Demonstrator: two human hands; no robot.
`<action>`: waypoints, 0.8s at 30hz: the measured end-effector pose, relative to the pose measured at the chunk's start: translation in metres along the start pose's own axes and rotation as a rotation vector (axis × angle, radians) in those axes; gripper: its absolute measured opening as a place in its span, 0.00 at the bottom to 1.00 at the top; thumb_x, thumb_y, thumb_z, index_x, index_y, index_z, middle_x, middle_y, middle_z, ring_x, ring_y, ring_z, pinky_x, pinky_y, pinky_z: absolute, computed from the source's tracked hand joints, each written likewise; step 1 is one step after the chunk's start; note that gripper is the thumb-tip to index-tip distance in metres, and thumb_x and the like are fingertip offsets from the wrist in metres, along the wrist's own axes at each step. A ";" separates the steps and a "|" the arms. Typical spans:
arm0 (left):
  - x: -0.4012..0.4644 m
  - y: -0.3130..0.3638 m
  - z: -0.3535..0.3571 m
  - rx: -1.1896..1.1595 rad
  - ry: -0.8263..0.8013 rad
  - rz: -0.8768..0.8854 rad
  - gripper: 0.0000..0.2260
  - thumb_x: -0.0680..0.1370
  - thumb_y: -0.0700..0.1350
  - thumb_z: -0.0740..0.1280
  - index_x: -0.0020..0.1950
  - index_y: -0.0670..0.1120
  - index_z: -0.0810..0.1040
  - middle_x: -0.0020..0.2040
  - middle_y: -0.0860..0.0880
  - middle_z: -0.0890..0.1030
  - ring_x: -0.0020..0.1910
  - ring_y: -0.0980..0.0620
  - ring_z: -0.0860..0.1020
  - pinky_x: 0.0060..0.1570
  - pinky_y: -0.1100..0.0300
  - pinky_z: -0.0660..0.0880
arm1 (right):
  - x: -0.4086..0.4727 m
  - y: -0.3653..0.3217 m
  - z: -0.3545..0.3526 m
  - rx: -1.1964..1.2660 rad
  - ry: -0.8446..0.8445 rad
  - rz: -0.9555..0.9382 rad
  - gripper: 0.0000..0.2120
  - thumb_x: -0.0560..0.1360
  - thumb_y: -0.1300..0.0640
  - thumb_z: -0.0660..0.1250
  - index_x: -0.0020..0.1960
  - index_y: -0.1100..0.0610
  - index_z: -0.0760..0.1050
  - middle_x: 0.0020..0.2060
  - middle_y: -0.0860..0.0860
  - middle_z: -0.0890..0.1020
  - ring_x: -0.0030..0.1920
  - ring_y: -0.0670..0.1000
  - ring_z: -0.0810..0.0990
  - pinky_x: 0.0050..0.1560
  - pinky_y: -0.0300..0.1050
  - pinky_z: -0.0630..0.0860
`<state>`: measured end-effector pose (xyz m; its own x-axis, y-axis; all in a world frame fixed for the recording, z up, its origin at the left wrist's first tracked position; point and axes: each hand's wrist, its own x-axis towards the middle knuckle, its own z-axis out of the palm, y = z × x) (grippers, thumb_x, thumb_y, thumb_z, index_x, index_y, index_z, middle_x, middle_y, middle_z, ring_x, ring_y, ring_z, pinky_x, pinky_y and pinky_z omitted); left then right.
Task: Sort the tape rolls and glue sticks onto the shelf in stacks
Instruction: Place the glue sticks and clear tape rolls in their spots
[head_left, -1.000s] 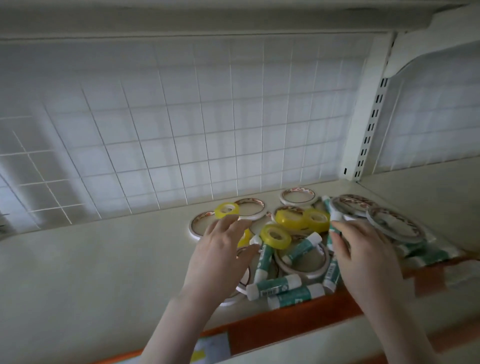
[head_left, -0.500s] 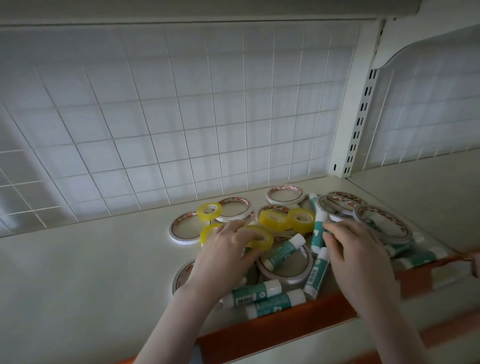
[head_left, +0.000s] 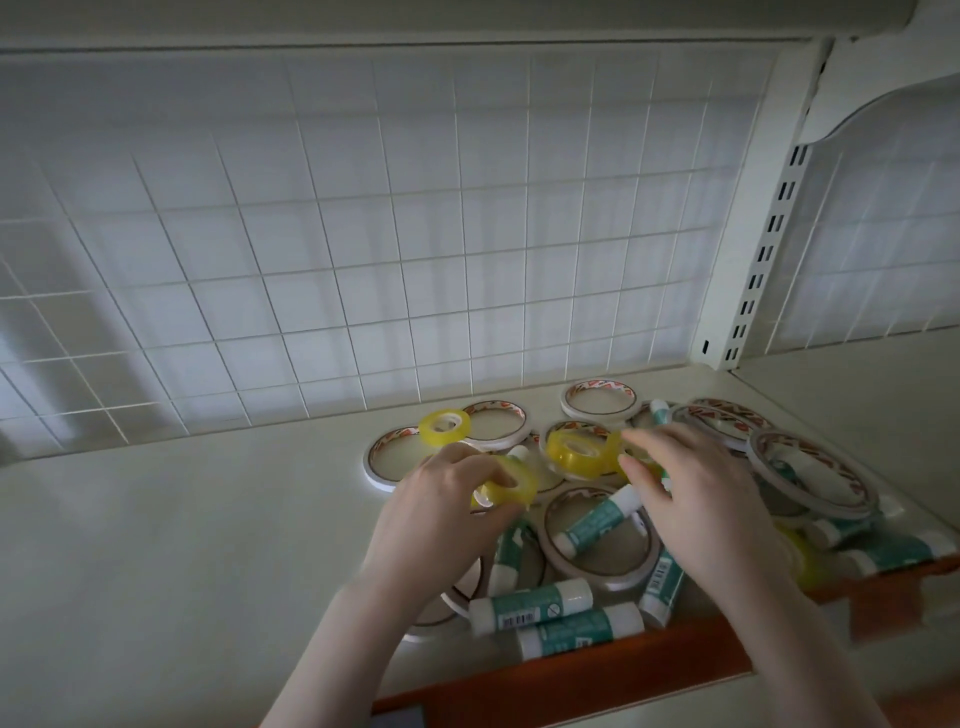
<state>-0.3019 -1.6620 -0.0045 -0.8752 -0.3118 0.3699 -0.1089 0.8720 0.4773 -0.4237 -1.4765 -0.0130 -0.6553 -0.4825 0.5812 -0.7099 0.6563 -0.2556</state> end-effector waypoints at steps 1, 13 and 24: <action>-0.001 -0.003 -0.003 -0.009 0.014 -0.008 0.08 0.72 0.54 0.70 0.48 0.53 0.80 0.52 0.58 0.76 0.49 0.56 0.75 0.46 0.60 0.73 | 0.005 -0.003 0.000 -0.004 -0.032 -0.019 0.14 0.72 0.56 0.69 0.57 0.58 0.79 0.49 0.53 0.81 0.47 0.54 0.81 0.46 0.45 0.75; -0.017 -0.031 -0.024 -0.087 0.184 -0.115 0.06 0.67 0.51 0.73 0.41 0.54 0.80 0.46 0.64 0.76 0.46 0.63 0.74 0.44 0.68 0.72 | 0.041 -0.031 0.012 0.069 -0.383 -0.075 0.23 0.78 0.46 0.60 0.71 0.50 0.65 0.60 0.46 0.77 0.56 0.46 0.76 0.50 0.34 0.69; -0.027 -0.037 -0.022 -0.095 0.208 -0.205 0.10 0.63 0.58 0.67 0.39 0.54 0.77 0.45 0.62 0.77 0.44 0.61 0.75 0.48 0.61 0.74 | 0.053 -0.031 0.017 -0.010 -0.489 0.014 0.23 0.76 0.44 0.63 0.68 0.53 0.69 0.58 0.51 0.78 0.58 0.53 0.74 0.54 0.45 0.71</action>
<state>-0.2635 -1.6940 -0.0149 -0.7231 -0.5565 0.4091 -0.2196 0.7468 0.6277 -0.4410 -1.5322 0.0131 -0.7110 -0.6877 0.1466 -0.6991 0.6692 -0.2518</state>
